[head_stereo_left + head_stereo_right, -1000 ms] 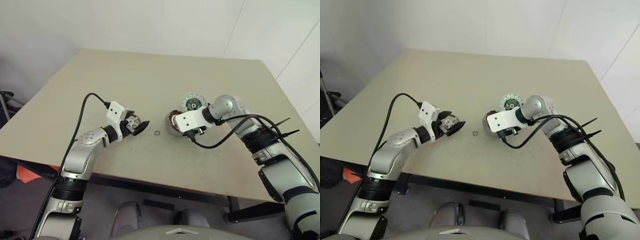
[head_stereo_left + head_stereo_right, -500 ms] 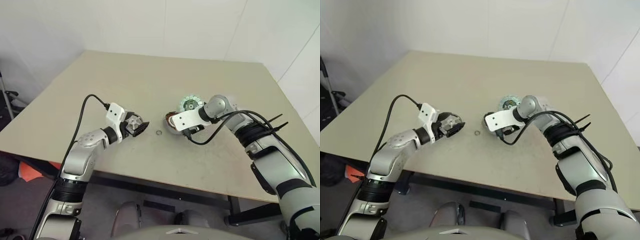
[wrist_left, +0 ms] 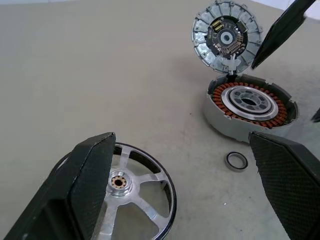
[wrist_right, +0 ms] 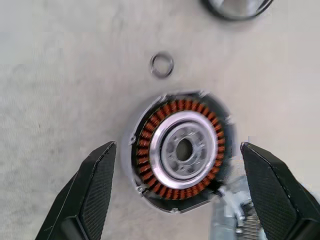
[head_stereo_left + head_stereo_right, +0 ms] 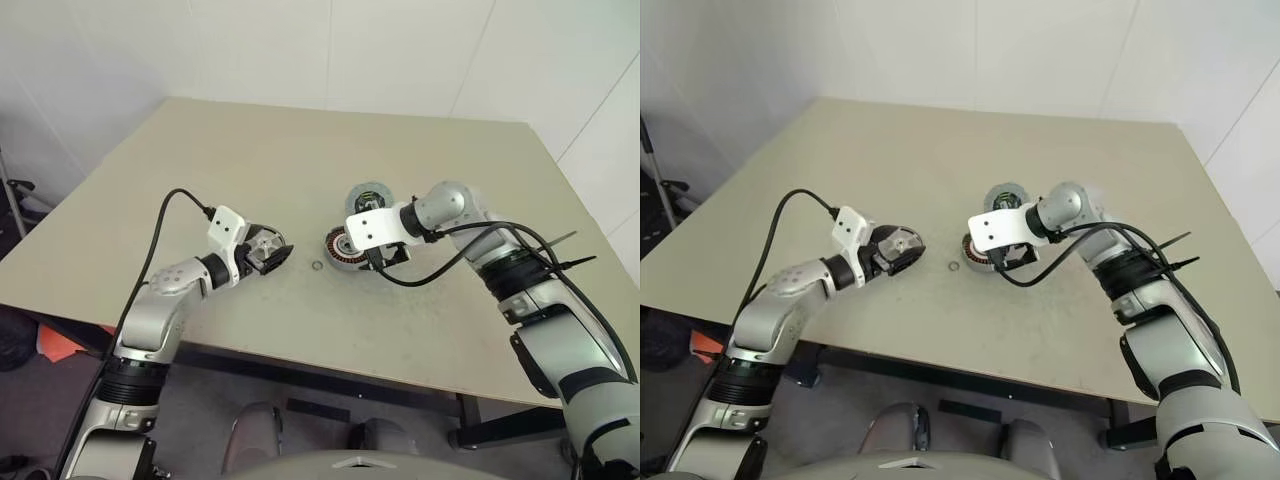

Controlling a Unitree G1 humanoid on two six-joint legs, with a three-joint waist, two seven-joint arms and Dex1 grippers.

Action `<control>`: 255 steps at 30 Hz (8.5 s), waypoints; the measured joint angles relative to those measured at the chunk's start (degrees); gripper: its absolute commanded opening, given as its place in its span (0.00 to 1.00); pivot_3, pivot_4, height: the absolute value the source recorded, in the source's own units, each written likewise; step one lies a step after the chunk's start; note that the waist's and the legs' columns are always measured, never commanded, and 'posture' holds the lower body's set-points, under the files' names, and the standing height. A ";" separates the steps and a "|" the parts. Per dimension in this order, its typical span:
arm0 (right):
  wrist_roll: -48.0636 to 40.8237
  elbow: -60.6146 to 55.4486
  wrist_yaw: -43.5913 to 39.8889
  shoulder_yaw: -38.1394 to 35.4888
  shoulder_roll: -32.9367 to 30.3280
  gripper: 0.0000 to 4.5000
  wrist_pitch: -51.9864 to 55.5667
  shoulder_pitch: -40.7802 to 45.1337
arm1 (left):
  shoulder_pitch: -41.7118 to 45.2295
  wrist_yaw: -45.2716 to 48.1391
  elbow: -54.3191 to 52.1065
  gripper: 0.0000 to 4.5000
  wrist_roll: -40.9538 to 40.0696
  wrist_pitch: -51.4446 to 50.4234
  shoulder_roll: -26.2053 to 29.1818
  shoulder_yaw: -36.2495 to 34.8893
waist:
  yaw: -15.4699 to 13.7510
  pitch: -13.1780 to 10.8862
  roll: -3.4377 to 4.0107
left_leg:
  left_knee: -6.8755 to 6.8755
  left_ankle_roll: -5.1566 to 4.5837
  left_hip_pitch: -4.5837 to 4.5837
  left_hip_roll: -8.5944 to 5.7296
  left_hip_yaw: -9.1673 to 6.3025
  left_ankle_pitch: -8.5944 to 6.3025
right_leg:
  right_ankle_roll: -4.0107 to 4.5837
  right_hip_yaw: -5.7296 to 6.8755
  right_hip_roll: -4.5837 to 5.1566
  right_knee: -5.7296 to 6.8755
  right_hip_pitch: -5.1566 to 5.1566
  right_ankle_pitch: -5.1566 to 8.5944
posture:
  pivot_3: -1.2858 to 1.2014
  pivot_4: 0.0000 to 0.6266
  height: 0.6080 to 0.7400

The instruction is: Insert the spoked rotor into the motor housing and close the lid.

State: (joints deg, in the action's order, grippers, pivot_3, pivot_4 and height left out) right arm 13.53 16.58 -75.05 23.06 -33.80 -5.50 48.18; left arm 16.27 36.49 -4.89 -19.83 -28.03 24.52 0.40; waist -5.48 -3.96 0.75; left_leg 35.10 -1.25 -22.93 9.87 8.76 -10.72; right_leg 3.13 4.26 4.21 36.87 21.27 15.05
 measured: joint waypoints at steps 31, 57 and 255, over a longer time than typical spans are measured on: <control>-12.71 -21.49 25.34 -1.84 16.42 0.65 48.97 -19.14 | 1.26 5.37 5.90 1.00 -0.10 -0.19 9.56 -6.02 | -0.10 -0.02 -0.05 | -0.96 0.96 0.91 -0.12 0.02 0.54 | 0.00 -0.10 -0.02 -0.13 -0.35 0.01 | 0.52 0.00 1.00; -12.95 -18.46 32.64 2.43 16.40 0.65 49.75 -18.89 | -1.61 3.60 1.55 1.00 -0.34 -3.28 8.58 -6.03 | -0.03 -0.02 -0.05 | -0.98 1.00 0.99 -0.12 0.02 0.56 | 0.00 -0.11 -0.02 -0.12 -0.41 0.01 | 0.52 0.00 1.00; 36.18 39.84 17.73 28.40 23.35 0.25 -35.03 22.23 | -7.88 -3.97 -0.60 1.00 -0.20 0.66 2.98 -7.26 | 1.79 0.12 -0.32 | -0.92 0.66 1.70 -0.09 0.02 0.35 | 0.14 -0.42 -0.18 -0.10 -0.97 -0.05 | 0.52 0.00 1.00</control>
State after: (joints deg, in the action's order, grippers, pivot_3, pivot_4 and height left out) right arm 49.71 56.42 -57.32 51.46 -10.45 -40.53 70.42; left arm 8.39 32.52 -5.49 -20.03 -27.37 27.50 -6.86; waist -3.69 -3.84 0.43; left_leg 34.18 -0.58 -21.23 9.78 8.78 -10.37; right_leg 3.26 3.84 4.04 36.77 20.30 14.99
